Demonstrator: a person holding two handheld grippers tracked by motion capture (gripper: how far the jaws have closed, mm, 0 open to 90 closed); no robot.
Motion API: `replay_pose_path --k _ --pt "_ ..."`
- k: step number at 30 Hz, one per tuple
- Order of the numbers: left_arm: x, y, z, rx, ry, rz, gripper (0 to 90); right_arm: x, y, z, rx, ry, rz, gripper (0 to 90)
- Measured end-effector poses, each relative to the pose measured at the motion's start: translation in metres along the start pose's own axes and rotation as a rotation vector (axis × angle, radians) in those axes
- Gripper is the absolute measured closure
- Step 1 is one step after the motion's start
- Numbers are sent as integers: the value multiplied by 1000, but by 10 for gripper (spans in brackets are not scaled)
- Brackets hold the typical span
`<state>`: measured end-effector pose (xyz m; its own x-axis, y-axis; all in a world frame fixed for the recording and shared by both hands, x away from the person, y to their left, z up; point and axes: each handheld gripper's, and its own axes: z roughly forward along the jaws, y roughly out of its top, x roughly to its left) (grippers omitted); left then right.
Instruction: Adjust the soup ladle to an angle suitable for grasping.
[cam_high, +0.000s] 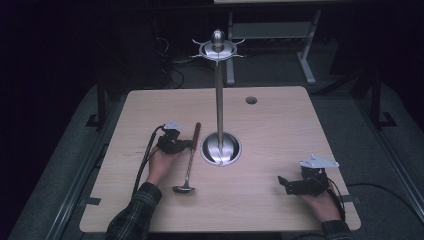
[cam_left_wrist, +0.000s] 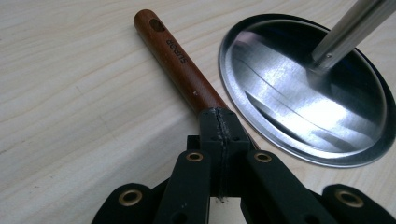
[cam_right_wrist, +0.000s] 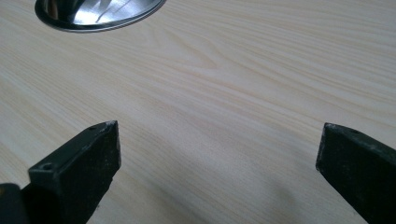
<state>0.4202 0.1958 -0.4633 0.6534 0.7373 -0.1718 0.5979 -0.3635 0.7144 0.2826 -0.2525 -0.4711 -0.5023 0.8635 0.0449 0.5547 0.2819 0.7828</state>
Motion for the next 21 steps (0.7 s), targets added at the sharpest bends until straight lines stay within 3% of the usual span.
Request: replay_pose_path --k 5,9,14,21 --pt "-11 0 -19 6 -35 -14 897 0 0 0 2 0 -2 0" --pt "-25 -4 -34 54 -75 19 897 1 -1 0 9 0 4 0" --pt "-42 -12 -45 73 -122 35 897 1 -1 -1 7 -6 -1 0" --pt "-58 -23 -53 115 -147 60 897 1 -1 -1 15 -11 0 0"
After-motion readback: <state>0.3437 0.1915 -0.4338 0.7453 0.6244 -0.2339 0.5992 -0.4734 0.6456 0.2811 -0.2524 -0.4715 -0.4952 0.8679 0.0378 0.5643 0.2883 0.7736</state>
